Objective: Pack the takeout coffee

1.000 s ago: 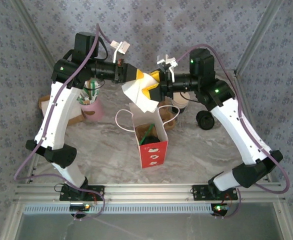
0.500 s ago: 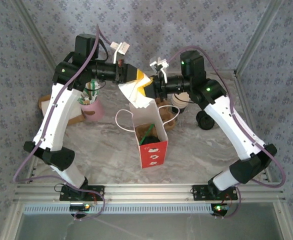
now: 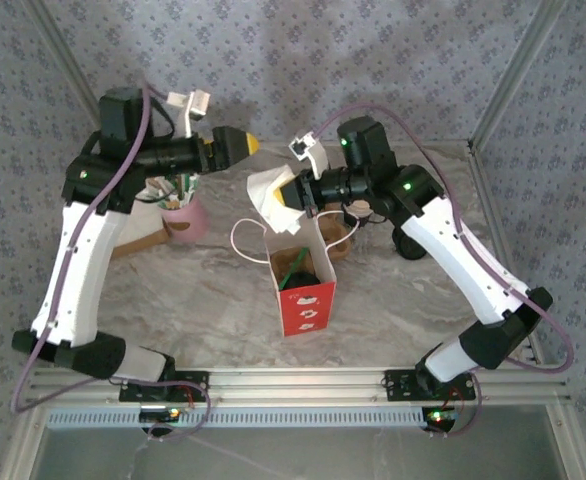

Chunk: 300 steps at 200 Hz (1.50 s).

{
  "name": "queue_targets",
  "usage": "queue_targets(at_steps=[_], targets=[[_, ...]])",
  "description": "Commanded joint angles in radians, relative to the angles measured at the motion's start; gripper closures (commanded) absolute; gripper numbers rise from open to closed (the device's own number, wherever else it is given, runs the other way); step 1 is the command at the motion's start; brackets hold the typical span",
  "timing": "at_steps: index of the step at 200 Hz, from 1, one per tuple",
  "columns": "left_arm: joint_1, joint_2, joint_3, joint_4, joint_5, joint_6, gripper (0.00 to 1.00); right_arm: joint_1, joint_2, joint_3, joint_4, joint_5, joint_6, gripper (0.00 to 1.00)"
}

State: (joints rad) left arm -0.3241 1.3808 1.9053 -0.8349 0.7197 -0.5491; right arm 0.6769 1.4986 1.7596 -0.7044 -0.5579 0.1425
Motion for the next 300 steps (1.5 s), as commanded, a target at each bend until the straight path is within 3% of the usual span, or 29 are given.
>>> queue_targets(at_steps=[1,40,78,128,216,300], targets=[[0.010,-0.076,-0.064,0.031,-0.132,0.012,0.01,0.023,-0.064,0.038,-0.144,0.132,0.060,1.00],[0.018,-0.186,-0.191,0.022,-0.269,0.030,0.00,0.058,-0.087,0.088,-0.317,0.235,0.120,1.00],[0.022,-0.254,-0.301,0.038,-0.305,0.025,0.01,0.089,-0.067,0.117,-0.414,0.277,0.177,1.00],[0.023,-0.285,-0.406,0.054,-0.318,0.019,0.01,0.142,0.017,0.170,-0.483,0.289,0.207,1.00],[0.023,-0.308,-0.563,0.119,-0.298,-0.010,0.01,0.138,0.213,0.232,-0.504,0.255,0.178,1.00],[0.023,-0.316,-0.619,0.142,-0.295,-0.013,0.01,0.141,0.315,0.216,-0.481,0.339,0.161,1.00]])
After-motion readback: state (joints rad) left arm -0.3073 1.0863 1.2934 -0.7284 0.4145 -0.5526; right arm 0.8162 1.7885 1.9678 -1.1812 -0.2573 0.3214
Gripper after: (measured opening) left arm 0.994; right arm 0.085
